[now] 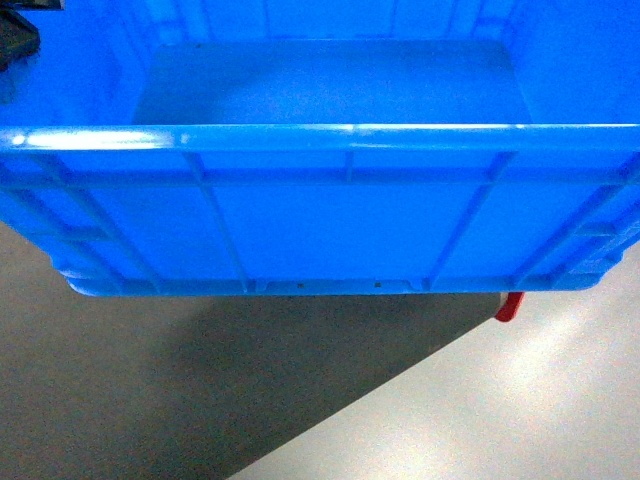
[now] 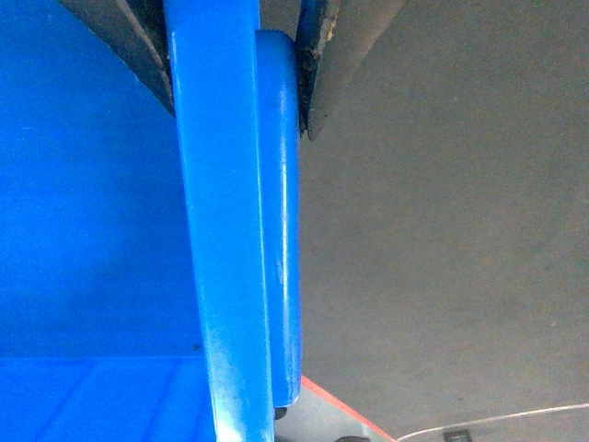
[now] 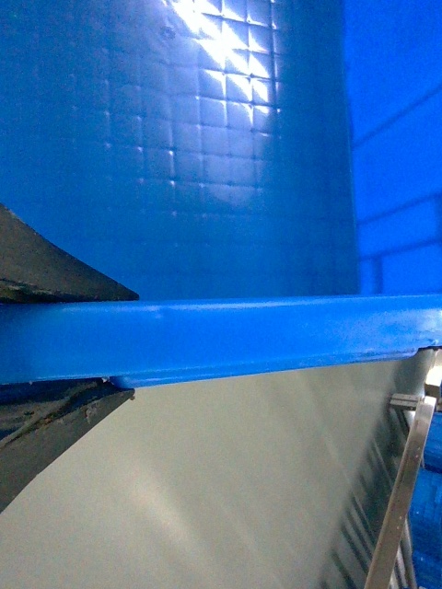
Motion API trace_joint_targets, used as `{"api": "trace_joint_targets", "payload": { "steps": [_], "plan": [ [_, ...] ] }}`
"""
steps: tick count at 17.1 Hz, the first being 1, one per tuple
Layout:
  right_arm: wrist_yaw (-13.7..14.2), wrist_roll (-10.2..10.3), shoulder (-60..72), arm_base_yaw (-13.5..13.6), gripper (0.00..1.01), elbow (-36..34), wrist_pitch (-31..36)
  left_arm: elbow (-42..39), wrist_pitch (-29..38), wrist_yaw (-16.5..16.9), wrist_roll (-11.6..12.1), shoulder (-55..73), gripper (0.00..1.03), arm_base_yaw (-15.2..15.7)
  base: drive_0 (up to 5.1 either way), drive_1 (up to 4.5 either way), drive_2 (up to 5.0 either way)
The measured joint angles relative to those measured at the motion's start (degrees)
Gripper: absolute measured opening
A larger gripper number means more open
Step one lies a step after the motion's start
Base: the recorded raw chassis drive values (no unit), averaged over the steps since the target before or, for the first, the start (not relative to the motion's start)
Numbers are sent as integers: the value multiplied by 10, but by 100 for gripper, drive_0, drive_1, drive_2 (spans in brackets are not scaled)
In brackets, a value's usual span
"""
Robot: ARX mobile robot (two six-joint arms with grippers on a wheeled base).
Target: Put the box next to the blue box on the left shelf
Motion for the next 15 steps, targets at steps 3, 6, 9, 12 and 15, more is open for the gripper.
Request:
{"api": "trace_joint_targets", "payload": {
  "steps": [3,6,9,12,15],
  "plan": [
    [0,0,0,0,16,0,0,0,0,0,0,0,23,0,-144,-144,-144],
    [0,0,0,0,16,0,0,0,0,0,0,0,23,0,-144,-144,-144],
    [0,0,0,0,16,0,0,0,0,0,0,0,22,0,-144,-144,-144],
    [0,0,0,0,15,0,0,0,0,0,0,0,22,0,-144,-144,-144],
    [0,0,0,0,15,0,0,0,0,0,0,0,22,0,-144,-144,-144]
  ]
}}
